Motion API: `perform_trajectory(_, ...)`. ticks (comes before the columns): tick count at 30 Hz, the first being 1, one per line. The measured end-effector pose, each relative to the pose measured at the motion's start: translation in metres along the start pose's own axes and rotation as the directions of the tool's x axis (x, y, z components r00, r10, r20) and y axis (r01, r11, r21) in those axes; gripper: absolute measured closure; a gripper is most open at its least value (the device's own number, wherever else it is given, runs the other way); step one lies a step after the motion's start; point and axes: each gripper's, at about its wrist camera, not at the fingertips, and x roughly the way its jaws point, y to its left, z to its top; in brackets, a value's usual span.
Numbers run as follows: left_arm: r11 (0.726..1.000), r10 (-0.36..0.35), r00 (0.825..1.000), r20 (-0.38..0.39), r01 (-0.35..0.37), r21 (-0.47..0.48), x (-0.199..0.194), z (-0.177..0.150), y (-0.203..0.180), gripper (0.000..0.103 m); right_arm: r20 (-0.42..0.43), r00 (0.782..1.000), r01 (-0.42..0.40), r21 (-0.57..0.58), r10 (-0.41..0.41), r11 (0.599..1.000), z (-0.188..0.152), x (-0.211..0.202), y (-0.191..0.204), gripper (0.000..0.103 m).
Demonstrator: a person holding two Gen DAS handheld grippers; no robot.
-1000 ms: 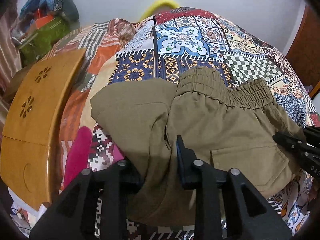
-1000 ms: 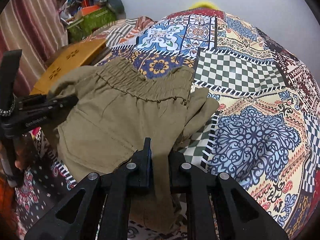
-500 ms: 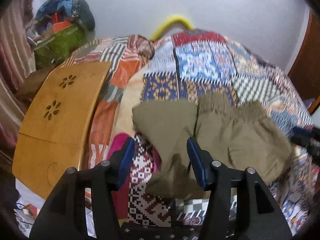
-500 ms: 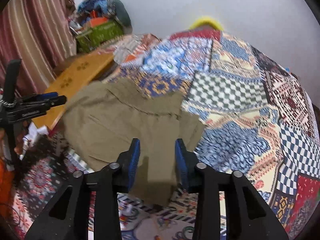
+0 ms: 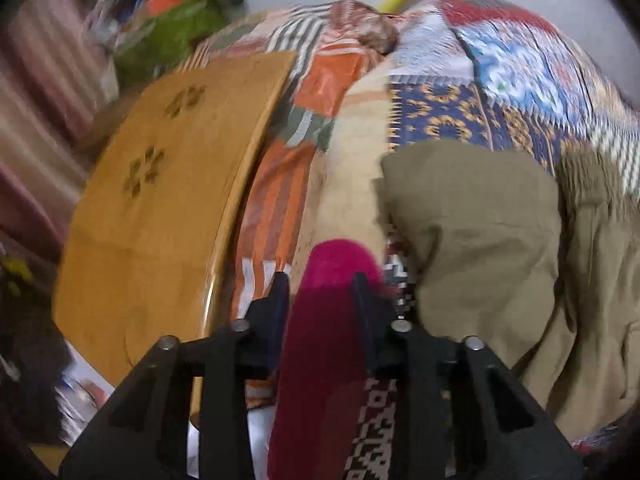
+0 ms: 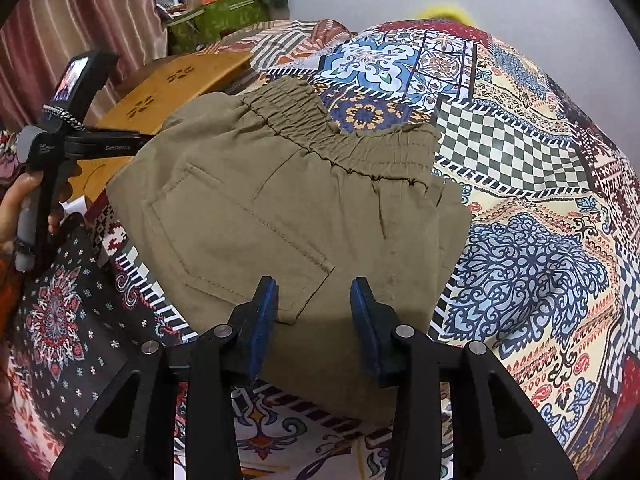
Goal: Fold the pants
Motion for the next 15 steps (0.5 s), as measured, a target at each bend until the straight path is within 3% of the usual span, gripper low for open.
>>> perform_trajectory(2, 0.996, -0.087, 0.995, 0.045, 0.088, -0.028, -0.017, -0.006, 0.009, 0.073, 0.006, 1.0, -0.008, 0.013, 0.008, 1.0, -0.002, 0.001, -0.002, 0.069)
perform_trajectory(5, 0.984, -0.176, 0.98, 0.097, 0.174, 0.031, -0.047, -0.019, 0.001, 0.07, 0.008, 1.0, -0.006, 0.02, 0.006, 1.0, -0.004, 0.0, 0.0, 0.069)
perform_trajectory(7, 0.979, -0.199, 0.974, 0.109, 0.192, 0.073, -0.06, -0.025, -0.012, 0.06, 0.011, 1.0, -0.007, 0.027, 0.007, 1.0, -0.004, -0.002, 0.0, 0.067)
perform_trajectory(11, 0.97, -0.2, 0.976, 0.082, 0.185, 0.157, -0.062, -0.035, -0.04, 0.052, 0.005, 1.0, -0.009, 0.029, 0.009, 1.0, -0.007, -0.005, 0.002, 0.067)
perform_trajectory(15, 0.976, -0.085, 0.996, 0.031, 0.077, 0.206, -0.038, -0.045, -0.051, 0.052, 0.002, 1.0, 0.004, 0.003, -0.004, 1.0, -0.011, -0.006, 0.005, 0.067)
